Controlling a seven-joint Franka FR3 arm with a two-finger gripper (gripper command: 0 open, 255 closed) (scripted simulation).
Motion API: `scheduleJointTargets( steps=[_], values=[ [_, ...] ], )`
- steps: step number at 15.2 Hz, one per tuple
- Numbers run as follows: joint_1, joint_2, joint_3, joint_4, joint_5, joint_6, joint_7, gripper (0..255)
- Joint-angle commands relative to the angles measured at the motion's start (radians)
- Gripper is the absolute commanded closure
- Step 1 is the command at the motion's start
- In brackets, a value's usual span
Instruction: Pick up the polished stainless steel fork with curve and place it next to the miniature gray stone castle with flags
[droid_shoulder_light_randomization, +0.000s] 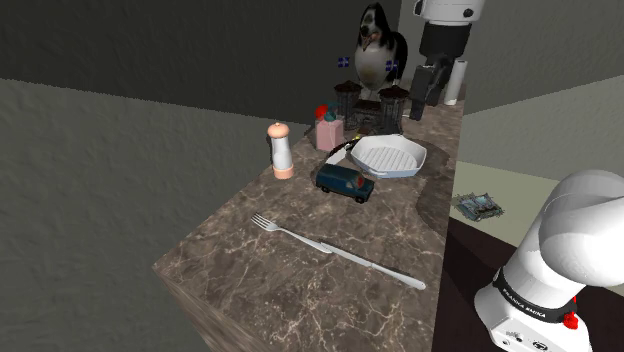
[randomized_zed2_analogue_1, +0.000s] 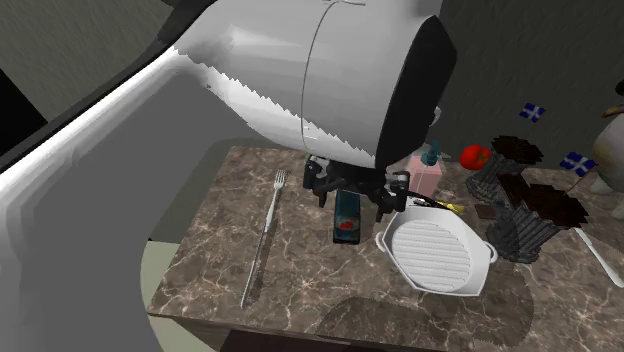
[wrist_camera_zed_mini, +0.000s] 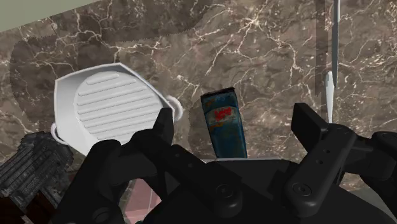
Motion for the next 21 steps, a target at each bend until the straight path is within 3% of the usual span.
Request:
scheduleJointTargets(
  steps=[1, 12, 21],
  values=[
    [0.0, 0.0, 0.0, 0.0, 0.0, 0.0, 0.0, 0],
    [0.044, 0.223, 0.169, -0.062, 0.084, 0.3, 0.17, 0],
    [0.056, 0.505, 0.304, 0.008, 0.07, 0.523, 0.324, 0]
  ],
)
